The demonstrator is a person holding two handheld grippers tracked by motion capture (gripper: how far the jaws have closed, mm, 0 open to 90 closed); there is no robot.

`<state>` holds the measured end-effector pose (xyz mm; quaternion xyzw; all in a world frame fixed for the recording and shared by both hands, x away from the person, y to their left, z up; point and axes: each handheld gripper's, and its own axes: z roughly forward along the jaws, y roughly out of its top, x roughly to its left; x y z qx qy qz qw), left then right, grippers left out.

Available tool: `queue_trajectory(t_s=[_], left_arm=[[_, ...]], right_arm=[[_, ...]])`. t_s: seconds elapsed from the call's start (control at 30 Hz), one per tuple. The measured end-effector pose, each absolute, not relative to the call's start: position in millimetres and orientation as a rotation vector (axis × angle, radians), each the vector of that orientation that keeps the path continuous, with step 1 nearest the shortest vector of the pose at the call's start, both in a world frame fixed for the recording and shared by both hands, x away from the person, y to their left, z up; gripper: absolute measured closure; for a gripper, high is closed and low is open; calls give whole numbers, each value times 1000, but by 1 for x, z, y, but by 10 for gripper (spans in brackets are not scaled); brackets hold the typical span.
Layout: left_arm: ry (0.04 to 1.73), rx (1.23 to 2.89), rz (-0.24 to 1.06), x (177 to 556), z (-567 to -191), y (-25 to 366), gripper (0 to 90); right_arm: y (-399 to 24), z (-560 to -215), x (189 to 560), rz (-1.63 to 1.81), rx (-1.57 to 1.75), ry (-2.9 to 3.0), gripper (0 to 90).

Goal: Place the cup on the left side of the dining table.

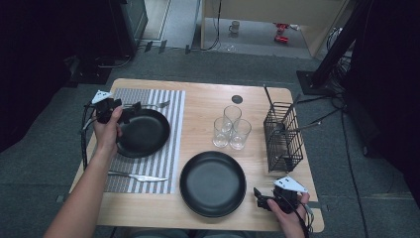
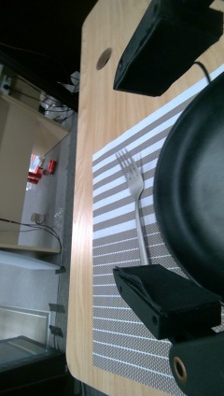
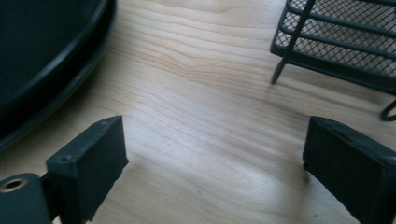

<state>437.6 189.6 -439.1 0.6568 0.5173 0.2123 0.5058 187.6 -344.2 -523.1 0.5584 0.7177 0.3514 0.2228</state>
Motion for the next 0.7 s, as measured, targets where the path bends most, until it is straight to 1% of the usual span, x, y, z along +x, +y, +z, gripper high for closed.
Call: queue_trajectory(t_s=[0.1, 0.13, 0.17, 0.2, 0.27, 0.33, 0.53, 0.7], left_arm=[[1230, 1600, 519, 425, -436, 186, 95], [1219, 1619, 513, 417, -435, 182, 95], [1219, 1619, 513, 417, -435, 182, 95], [1199, 1646, 530, 409, -433, 177, 95], [1190, 1659, 533, 405, -432, 175, 95], [1156, 1688, 550, 392, -428, 167, 95], [1142, 1687, 533, 373, -425, 158, 96], [1115, 1717, 520, 358, -426, 147, 96]], right_arm=[[-344, -518, 185, 1011, 1539, 1977, 32], [-343, -511, 184, 1050, 1535, 1977, 32], [-342, -508, 183, 1067, 1529, 1976, 32], [-340, -504, 183, 1080, 1524, 1975, 32], [-338, -500, 183, 1087, 1509, 1975, 32], [-331, -488, 183, 1104, 1466, 1974, 31], [-316, -470, 187, 1149, 1435, 1987, 22], [-303, -452, 193, 1201, 1399, 1991, 21]])
